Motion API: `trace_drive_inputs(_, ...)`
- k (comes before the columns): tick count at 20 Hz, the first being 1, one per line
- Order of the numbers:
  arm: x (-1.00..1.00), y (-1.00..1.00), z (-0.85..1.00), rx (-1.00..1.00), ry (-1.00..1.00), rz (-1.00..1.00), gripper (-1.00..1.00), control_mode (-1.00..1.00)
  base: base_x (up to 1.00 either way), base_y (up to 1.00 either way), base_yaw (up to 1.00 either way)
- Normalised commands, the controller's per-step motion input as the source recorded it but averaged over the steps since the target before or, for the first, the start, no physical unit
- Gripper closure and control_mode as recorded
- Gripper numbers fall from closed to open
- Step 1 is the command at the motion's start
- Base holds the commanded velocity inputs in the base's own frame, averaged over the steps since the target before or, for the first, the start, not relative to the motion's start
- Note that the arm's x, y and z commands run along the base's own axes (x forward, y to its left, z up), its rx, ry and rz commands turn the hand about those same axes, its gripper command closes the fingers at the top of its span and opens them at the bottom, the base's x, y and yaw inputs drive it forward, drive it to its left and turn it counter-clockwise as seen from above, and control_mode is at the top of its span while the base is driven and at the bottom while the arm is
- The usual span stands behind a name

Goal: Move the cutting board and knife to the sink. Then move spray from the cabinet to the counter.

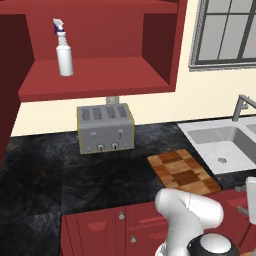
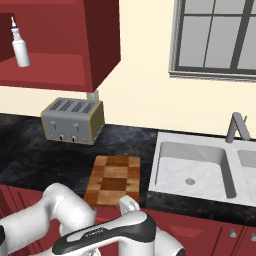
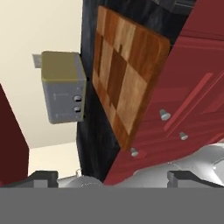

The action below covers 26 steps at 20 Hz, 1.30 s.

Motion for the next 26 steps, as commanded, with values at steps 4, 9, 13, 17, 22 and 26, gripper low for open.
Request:
trace_drive_inputs(4,0.19,0.18,-0.27,0.00,0.00,0.00,-1.00,-1.00,0.00,0.00,0.00)
trace_drive_inputs(9,0.18,0.18,-0.27,0.00,0.00,0.00,-1.00,-1.00,0.00,0.00,0.00)
trace_drive_inputs(13,0.21,0.18,-0.22,0.00,0.00,0.00,-1.00,-1.00,0.00,0.00,0.00)
trace_drive_inputs(17,0.22,0.16,-0.16,0.00,0.00,0.00,-1.00,-1.00,0.00,0.00,0.00)
trace_drive_inputs(22,0.32,0.11,-0.12,0.00,0.00,0.00,-1.00,-1.00,0.00,0.00,0.00)
trace_drive_inputs(26,0.36,0.05,-0.13,0.00,-0.05,0.00,-1.00,-1.00,0.00,0.00,0.00)
